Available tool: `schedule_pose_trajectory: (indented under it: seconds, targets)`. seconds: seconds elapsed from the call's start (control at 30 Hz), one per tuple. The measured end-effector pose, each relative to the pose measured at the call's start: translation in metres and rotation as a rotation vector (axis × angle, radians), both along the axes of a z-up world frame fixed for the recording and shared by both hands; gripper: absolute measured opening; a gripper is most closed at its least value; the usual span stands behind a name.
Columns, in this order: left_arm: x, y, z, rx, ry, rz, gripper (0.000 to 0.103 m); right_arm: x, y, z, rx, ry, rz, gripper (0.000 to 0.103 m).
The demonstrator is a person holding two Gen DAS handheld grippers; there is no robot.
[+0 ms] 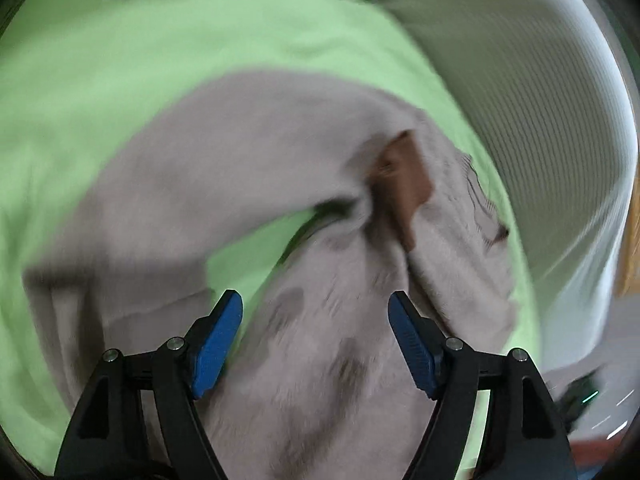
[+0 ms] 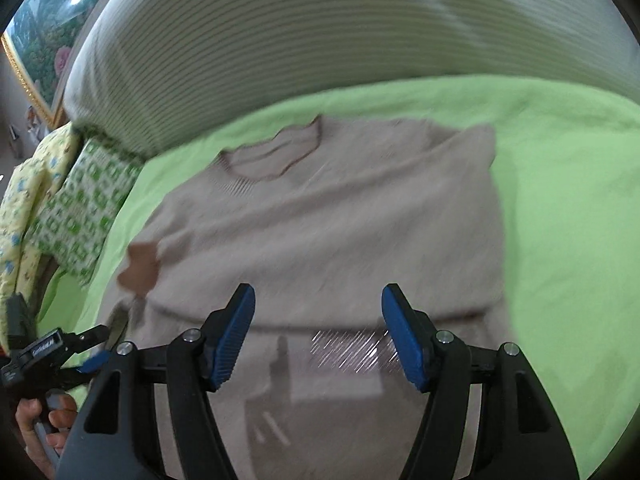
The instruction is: Fold small clothes
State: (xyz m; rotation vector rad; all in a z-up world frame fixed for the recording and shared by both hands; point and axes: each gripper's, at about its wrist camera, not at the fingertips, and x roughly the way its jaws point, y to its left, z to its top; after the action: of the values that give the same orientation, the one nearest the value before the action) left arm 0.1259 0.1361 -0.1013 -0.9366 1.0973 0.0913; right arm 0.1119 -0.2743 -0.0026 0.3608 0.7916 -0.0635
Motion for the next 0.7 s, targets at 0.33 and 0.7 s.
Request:
schedule_pose_trajectory:
  seconds: [0.33,0.7]
  targets:
    - [-0.027,0.075,-0.003,-0.038,-0.024,0.351,0.078,-0.024,0.025,-0.009,0.014,0.053,0.03,0.067]
    - [0.001,0.077,0.075,0.302,-0.168,0.239,0.003,-0.049,0.019,-0.002,-0.006,0.026,0.007,0.067]
